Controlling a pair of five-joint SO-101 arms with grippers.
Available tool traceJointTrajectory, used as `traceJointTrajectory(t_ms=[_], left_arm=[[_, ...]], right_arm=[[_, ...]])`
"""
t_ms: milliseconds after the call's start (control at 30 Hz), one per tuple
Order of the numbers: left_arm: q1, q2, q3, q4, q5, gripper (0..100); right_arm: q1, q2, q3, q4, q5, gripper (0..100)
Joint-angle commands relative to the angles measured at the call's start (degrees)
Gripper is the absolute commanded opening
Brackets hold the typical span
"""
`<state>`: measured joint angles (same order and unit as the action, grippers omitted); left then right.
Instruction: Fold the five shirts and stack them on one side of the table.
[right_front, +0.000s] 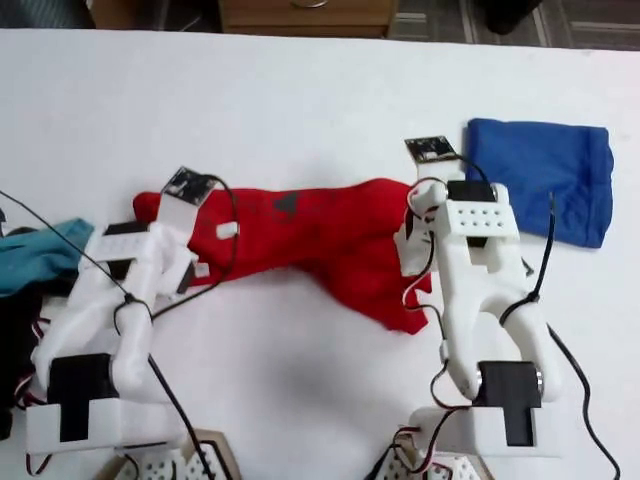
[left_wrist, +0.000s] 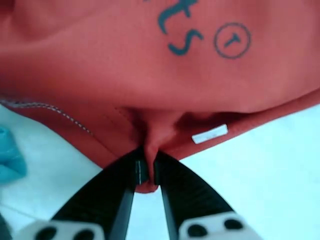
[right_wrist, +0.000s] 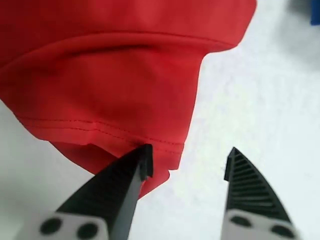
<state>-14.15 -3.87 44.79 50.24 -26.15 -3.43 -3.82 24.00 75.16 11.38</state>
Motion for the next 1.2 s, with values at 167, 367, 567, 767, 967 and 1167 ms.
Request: traceJointTrajectory(t_ms=[167,367,567,767,967,1167], left_arm=[[0.26,-1.05,0.04,-1.58,0.53,3],[0.26,-1.05,0.04,-1.58,0.53,3],[0.26,-1.05,0.04,-1.58,0.53,3],[0.26,-1.05,0.04,-1.58,0.53,3],[0.18,-1.05,0.04,-1.58,0.53,3],[0.18,-1.05,0.04,-1.58,0.53,3]], right_arm=[[-4.97,4.18,0.53,-5.41,-2.02,22.4],[-2.77,9.10,0.44,-6.64,-2.90,19.5],[-2.86,12.35,0.44,-6.37,-2.90,19.4],[-1.89,8.66,0.53,-5.76,-3.16,7.7],[2.24,-2.07,0.53,-3.82,-2.90,2.6],[2.24,-10.24,0.53,-0.92,-0.18,3.0]])
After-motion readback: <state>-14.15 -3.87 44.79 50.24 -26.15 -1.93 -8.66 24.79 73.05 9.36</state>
